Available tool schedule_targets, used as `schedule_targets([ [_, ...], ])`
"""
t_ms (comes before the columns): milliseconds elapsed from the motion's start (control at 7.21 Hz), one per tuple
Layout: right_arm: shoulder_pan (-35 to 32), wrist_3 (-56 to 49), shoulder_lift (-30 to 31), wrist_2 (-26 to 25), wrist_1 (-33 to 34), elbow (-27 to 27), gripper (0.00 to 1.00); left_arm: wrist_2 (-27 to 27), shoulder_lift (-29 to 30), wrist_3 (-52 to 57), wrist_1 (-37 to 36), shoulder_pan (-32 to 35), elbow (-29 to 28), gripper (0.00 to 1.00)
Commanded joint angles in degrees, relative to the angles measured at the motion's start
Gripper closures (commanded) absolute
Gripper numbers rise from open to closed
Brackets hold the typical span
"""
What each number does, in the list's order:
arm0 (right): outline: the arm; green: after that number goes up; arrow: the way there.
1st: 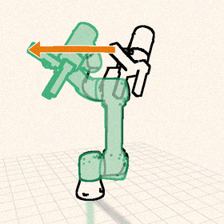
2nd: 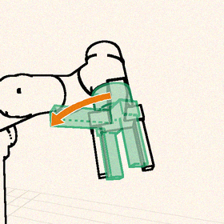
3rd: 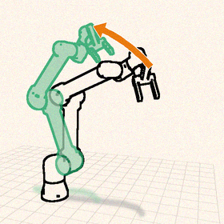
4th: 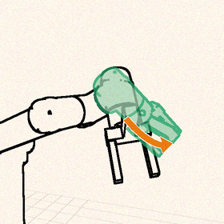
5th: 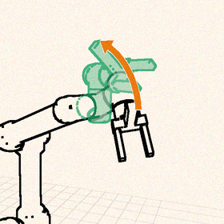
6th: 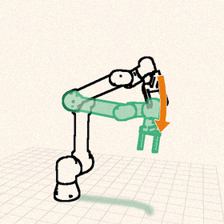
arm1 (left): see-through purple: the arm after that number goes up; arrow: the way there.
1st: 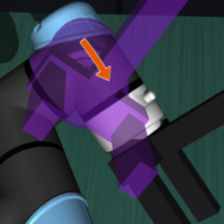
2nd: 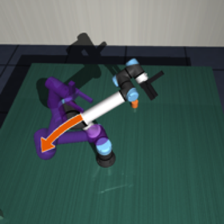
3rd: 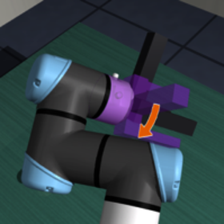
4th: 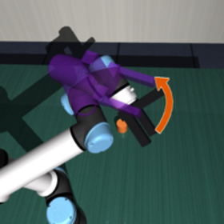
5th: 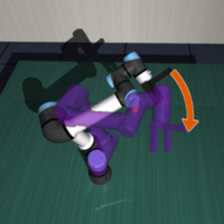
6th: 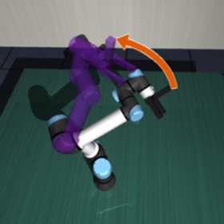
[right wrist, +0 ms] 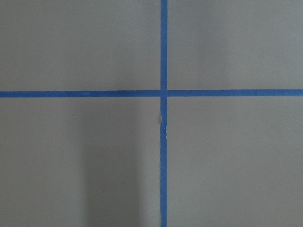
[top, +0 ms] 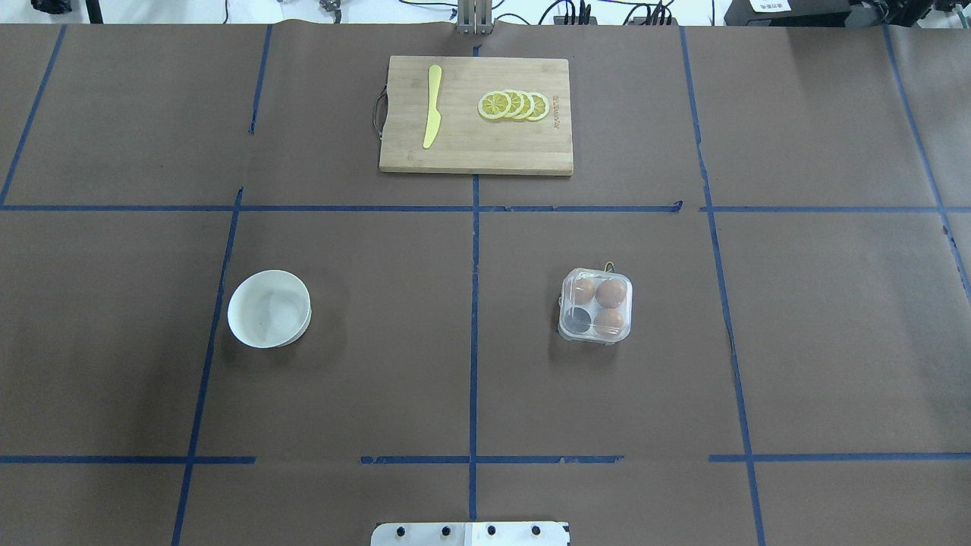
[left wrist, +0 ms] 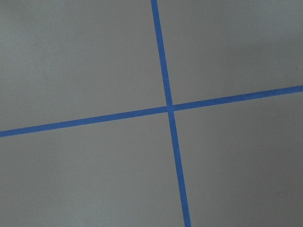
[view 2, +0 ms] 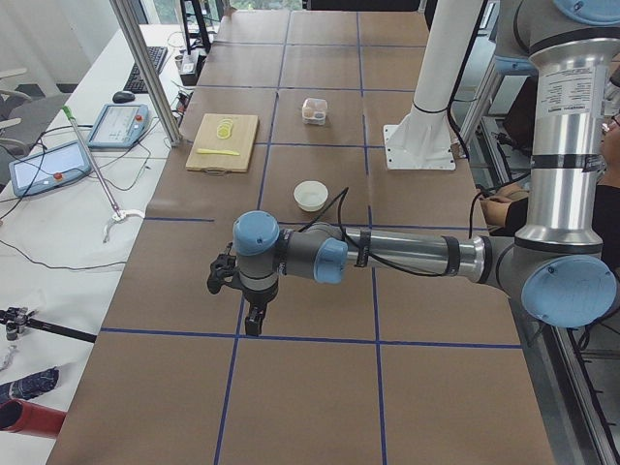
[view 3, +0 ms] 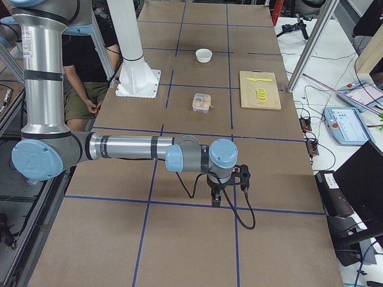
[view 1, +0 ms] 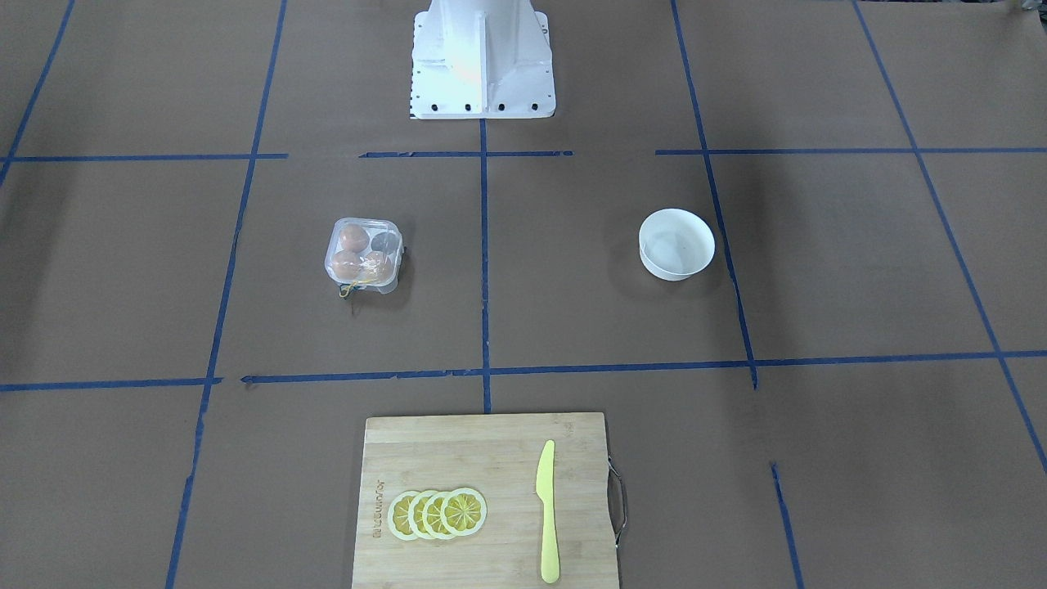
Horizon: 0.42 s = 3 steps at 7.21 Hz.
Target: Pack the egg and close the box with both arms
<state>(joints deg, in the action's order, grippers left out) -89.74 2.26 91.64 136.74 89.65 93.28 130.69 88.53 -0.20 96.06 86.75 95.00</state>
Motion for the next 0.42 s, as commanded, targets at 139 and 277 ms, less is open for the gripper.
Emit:
schedule_targets([
  [139,0.00,-0.06,-0.15,-0.16,-0.09,0.41,0.00,0.00,0.07,-0.07,0.00,0.00,-0.08,0.00],
  [277,0.00,-0.06,-0.15,-0.24,0.00,0.07,0.00,0.00,0.15,-0.07,0.00,0.00,-0.08,0.00],
])
